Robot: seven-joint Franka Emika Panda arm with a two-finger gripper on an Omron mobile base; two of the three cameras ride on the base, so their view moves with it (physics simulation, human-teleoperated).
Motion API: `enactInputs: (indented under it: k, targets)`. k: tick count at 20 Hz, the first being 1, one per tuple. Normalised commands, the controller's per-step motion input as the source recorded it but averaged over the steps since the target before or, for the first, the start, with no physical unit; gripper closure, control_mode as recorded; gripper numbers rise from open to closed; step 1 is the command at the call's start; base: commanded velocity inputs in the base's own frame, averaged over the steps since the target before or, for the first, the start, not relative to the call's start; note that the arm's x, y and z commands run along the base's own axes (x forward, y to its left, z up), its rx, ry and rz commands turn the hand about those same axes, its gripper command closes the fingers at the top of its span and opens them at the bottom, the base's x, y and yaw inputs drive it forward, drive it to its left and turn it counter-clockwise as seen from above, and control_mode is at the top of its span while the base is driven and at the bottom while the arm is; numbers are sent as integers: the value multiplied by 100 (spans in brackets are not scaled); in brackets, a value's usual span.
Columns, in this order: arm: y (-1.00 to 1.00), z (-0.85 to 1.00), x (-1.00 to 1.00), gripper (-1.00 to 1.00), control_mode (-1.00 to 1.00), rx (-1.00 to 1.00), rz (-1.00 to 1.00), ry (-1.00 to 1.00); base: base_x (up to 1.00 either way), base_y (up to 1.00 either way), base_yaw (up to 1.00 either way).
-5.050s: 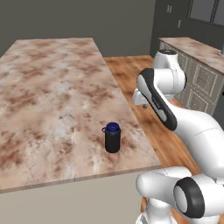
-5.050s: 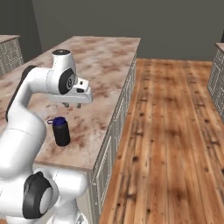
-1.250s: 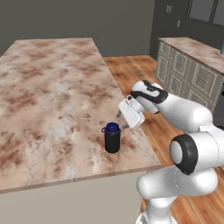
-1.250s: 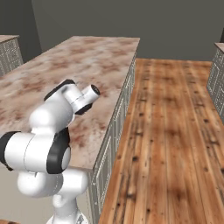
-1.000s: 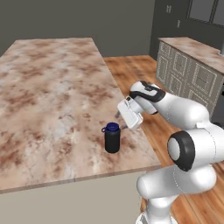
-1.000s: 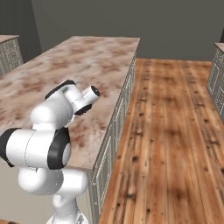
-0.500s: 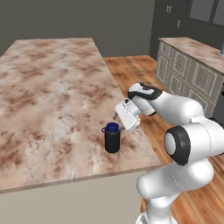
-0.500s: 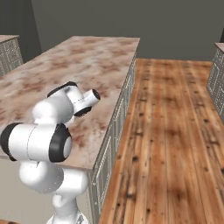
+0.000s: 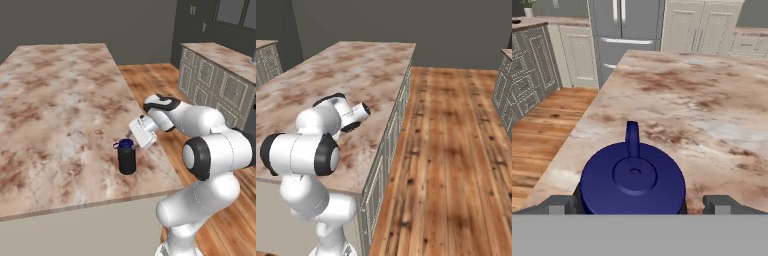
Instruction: Pick the water bottle from the counter and place it in the open cabinet.
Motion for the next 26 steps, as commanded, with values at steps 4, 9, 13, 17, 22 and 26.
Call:
enactInputs:
  k: [4,9,13,17,22,26]
  targets:
    - [10,-6,5,-100,-100,0,0,12,0,0,0]
    - [10,-9,-8,-100,-100,0,0,4,0,0,0]
    - [12,-12,-19,-100,-100,0,0,0,0,0,0]
    - [12,-16,-18,-100,-100,0,0,0,0,0,0]
    - [9,-28,-14,-100,-100,0,0,0,0,0,0]
    - [5,-32,-7,-100,-100,0,0,0,0,0,0]
